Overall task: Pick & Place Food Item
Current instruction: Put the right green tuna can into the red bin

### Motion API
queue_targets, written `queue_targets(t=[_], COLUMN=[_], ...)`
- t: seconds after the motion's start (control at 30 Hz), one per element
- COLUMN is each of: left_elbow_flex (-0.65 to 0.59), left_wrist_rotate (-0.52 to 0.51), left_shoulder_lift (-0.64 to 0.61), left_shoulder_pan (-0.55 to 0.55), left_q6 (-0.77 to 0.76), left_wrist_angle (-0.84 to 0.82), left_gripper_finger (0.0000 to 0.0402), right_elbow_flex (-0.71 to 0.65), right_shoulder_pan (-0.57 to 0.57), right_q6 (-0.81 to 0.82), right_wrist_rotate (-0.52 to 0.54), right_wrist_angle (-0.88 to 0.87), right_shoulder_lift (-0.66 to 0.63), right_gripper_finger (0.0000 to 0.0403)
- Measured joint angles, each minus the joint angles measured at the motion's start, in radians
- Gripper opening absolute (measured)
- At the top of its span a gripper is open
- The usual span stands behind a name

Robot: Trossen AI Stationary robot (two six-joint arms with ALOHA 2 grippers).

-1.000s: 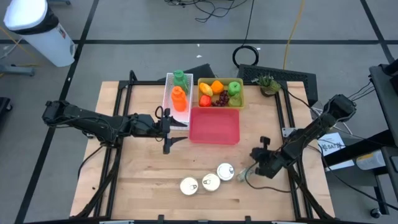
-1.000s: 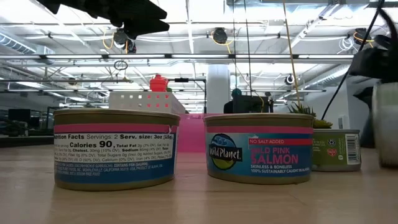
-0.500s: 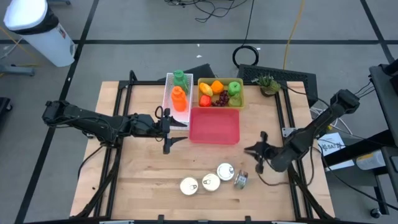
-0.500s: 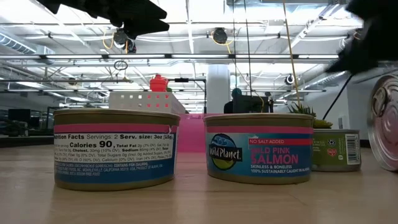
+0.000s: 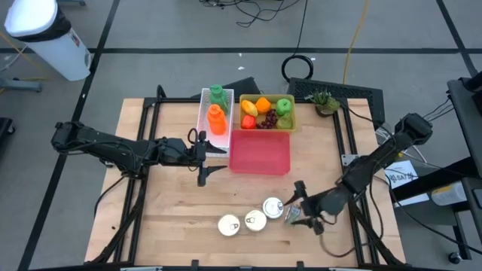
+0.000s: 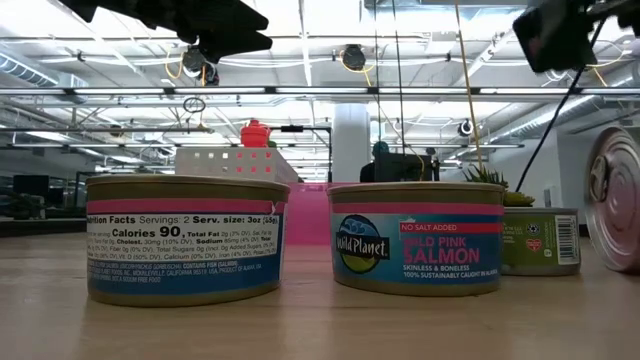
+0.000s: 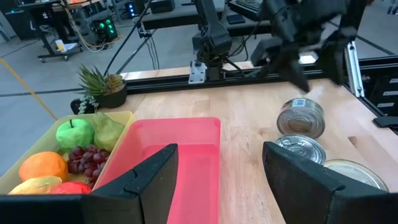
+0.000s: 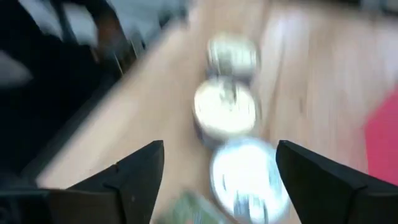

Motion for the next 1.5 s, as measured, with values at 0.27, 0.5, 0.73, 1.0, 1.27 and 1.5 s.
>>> queue_targets(t=[0.27, 0.5, 0.73, 1.0, 1.27, 1.5], left_elbow_flex=[0.0, 0.0, 0.0, 0.0, 0.0, 0.0], left_wrist_rotate=[0.0, 0.0, 0.0, 0.0, 0.0, 0.0], left_shoulder_lift=[0.0, 0.0, 0.0, 0.0, 0.0, 0.0], left_shoulder_pan=[0.0, 0.0, 0.0, 0.0, 0.0, 0.0], left_q6=[0.0, 0.0, 0.0, 0.0, 0.0, 0.0], left_wrist_angle=[0.001, 0.0, 0.0, 0.001, 0.0, 0.0], left_gripper_finger=[0.0243, 0.0243, 0.0243, 0.0243, 0.0243, 0.0244], right_elbow_flex=[0.251, 0.267, 0.26, 0.263, 0.263, 0.263], right_shoulder_pan=[-0.004, -0.007, -0.037, -0.047, -0.045, 0.026], right_q6=[0.129, 0.009, -0.059, -0.051, 0.544, 0.996], right_wrist_rotate=[-0.072, -0.123, -0.108, -0.045, -0.047, -0.411], right_wrist_angle=[-0.546, -0.556, -0.557, -0.586, -0.922, -1.102], right_shoulder_lift=[0.153, 0.239, 0.294, 0.246, 0.057, -0.014], right_gripper_finger=[0.0265, 0.0246, 0.0243, 0.0242, 0.0238, 0.0218])
